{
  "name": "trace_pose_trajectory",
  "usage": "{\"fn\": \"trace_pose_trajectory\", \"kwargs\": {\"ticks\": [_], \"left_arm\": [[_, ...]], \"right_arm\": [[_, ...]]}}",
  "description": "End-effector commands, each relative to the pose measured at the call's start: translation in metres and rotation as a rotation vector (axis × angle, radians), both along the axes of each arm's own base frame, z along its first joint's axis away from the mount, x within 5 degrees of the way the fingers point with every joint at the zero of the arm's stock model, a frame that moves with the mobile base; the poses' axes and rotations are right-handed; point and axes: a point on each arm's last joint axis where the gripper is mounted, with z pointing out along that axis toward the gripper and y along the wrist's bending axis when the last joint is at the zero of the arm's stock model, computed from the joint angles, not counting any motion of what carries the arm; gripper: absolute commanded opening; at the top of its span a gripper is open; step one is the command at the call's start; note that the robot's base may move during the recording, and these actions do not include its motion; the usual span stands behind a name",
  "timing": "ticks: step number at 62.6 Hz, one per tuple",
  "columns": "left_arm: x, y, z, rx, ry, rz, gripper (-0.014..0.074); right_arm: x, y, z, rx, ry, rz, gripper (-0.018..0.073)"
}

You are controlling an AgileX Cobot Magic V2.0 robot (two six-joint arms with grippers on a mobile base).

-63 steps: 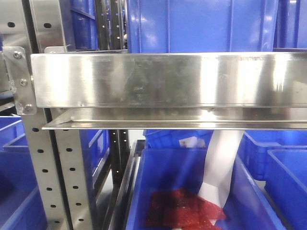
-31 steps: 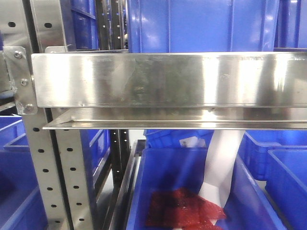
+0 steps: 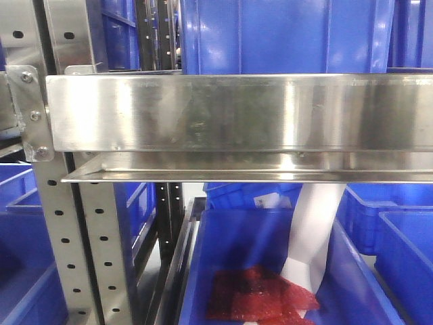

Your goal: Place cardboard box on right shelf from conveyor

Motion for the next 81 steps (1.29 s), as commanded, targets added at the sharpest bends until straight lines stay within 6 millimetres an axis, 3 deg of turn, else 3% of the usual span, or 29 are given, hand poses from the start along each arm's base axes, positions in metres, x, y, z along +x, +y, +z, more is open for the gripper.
{"fn": "trace_pose_trajectory", "kwargs": {"ticks": [1, 9, 18, 26, 39, 52, 58, 66, 81], "left_arm": [[-0.001, 0.001, 0.010, -0.017, -0.105, 0.003, -0.0119], [-0.001, 0.001, 0.010, -0.017, -0.105, 0.003, -0.0119], [-0.001, 0.001, 0.010, -0.017, -0.105, 0.003, -0.0119], [-0.001, 0.001, 0.010, -0.017, -0.105, 0.003, -0.0119], [-0.001, 0.001, 0.010, -0.017, -0.105, 0.003, -0.0119], [-0.001, 0.001, 0.010, -0.017, -0.105, 0.003, -0.0119], [-0.001, 0.001, 0.010, -0.017, -0.105, 0.003, -0.0119], [-0.001, 0.001, 0.010, -0.017, -0.105, 0.003, -0.0119], [-0.001, 0.001, 0.010, -0.017, -0.105, 0.003, -0.0119]], "right_arm": [[0.019, 0.012, 0.026, -0.177, -0.137, 0.066, 0.0216], [0.050, 0.028, 0.018, -0.386, -0.100, 0.131, 0.0216], [0.078, 0.042, -0.007, -0.646, -0.045, 0.226, 0.0216], [0.099, 0.049, -0.027, -0.767, -0.006, 0.281, 0.0216], [0.123, 0.059, -0.050, -0.793, 0.033, 0.314, 0.0216], [0.132, 0.063, -0.060, -0.795, 0.045, 0.324, 0.0219], [0.132, 0.063, -0.060, -0.774, 0.048, 0.317, 0.0326], [0.133, 0.064, -0.058, -0.730, 0.031, 0.302, 0.0652], [0.131, 0.063, -0.062, -0.733, 0.084, 0.305, 0.0626]]}}
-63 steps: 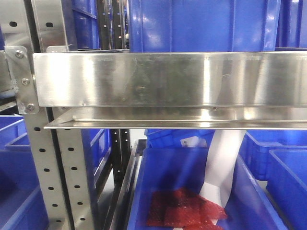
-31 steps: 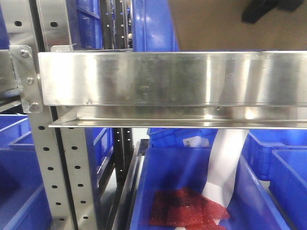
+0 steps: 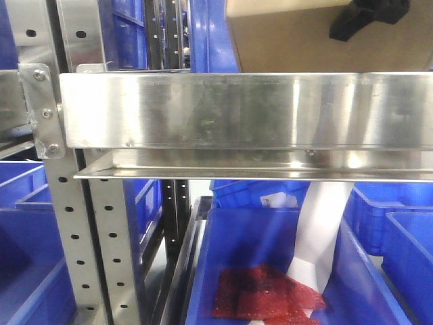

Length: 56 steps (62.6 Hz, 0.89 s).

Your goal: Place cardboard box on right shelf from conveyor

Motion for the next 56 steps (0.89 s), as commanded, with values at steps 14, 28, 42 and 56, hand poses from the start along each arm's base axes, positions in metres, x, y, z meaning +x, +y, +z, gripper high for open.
{"fn": "trace_pose_trajectory", "kwargs": {"ticks": [14, 28, 42, 56], "left_arm": [[-0.001, 0.001, 0.010, -0.017, -0.105, 0.003, -0.0119], [-0.001, 0.001, 0.010, -0.017, -0.105, 0.003, -0.0119], [-0.001, 0.001, 0.010, -0.017, -0.105, 0.003, -0.0119], [-0.001, 0.001, 0.010, -0.017, -0.105, 0.003, -0.0119]], "right_arm": [[-0.021, 0.004, 0.040, 0.122, -0.099, -0.005, 0.0626], [-0.046, 0.008, 0.055, 0.346, -0.022, -0.057, 0.0626], [-0.068, 0.002, 0.073, 0.740, 0.047, -0.237, 0.0610], [-0.095, -0.011, 0.070, 1.163, 0.040, -0.351, 0.0353]]}}
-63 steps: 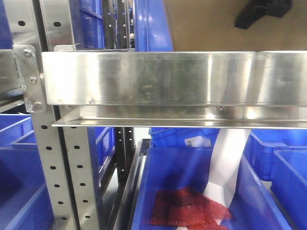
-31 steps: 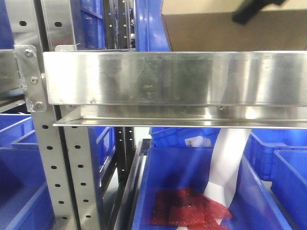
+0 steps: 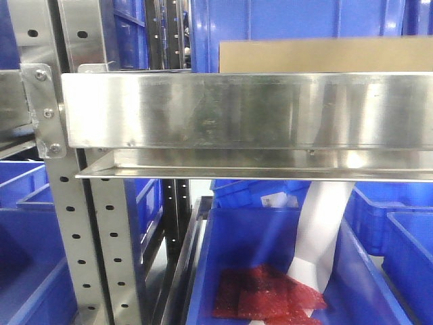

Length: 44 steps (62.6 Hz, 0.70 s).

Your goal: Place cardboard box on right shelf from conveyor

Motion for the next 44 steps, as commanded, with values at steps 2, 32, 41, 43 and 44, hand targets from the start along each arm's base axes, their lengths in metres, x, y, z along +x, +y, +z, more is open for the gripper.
{"fn": "trace_pose_trajectory", "kwargs": {"ticks": [2, 32, 41, 43, 44], "left_arm": [[-0.001, 0.001, 0.010, -0.017, -0.105, 0.003, -0.0119], [-0.001, 0.001, 0.010, -0.017, -0.105, 0.003, -0.0119], [-0.001, 0.001, 0.010, -0.017, -0.105, 0.003, -0.0119], [-0.001, 0.001, 0.010, -0.017, -0.105, 0.003, -0.0119], [-0.001, 0.001, 0.010, -0.017, -0.105, 0.003, -0.0119]], "right_arm": [[-0.018, -0.007, 0.017, 0.231, -0.147, -0.042, 0.0297], [-0.040, -0.012, -0.016, 0.383, -0.277, 0.011, 0.0057], [-0.040, -0.012, -0.018, 0.381, -0.272, 0.010, 0.0057], [-0.040, -0.012, -0.018, 0.381, -0.272, 0.010, 0.0057], [-0.040, -0.012, -0.018, 0.381, -0.272, 0.010, 0.0057]]}}
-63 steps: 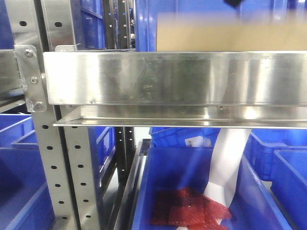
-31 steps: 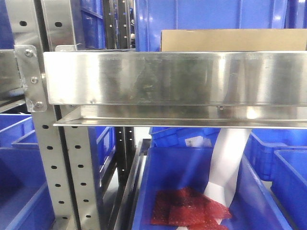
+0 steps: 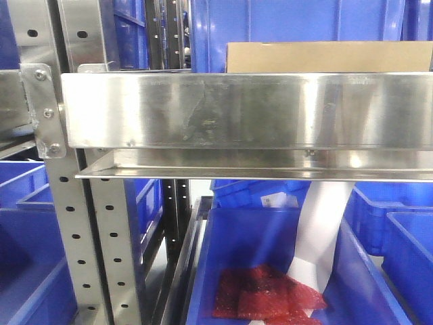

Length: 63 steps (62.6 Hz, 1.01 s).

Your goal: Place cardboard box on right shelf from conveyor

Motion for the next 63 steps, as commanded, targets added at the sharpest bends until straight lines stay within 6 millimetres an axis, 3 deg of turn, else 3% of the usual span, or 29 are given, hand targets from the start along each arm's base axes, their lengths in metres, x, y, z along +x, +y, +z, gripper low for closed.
{"fn": "trace_pose_trajectory", "kwargs": {"ticks": [1, 15, 23, 36, 49, 63], "left_arm": [[-0.001, 0.001, 0.010, -0.017, -0.105, 0.003, -0.0119], [-0.001, 0.001, 0.010, -0.017, -0.105, 0.003, -0.0119], [-0.001, 0.001, 0.010, -0.017, -0.105, 0.003, -0.0119], [-0.001, 0.001, 0.010, -0.017, -0.105, 0.003, -0.0119], [-0.001, 0.001, 0.010, -0.017, -0.105, 0.003, -0.0119], [-0.001, 0.001, 0.010, -0.017, -0.105, 0.003, -0.0119]], "right_arm": [[-0.003, 0.001, 0.022, 0.047, -0.128, 0.021, 0.0057], [-0.004, 0.001, 0.018, 0.039, -0.124, 0.023, 0.0057], [-0.010, -0.004, 0.012, -0.064, -0.117, 0.021, 0.0057], [-0.042, -0.039, 0.000, -0.056, -0.143, -0.097, 0.0057], [-0.088, -0.078, -0.039, -0.054, -0.193, -0.320, 0.0057], [-0.123, -0.092, -0.092, -0.033, -0.230, -0.481, 0.0057]]}}
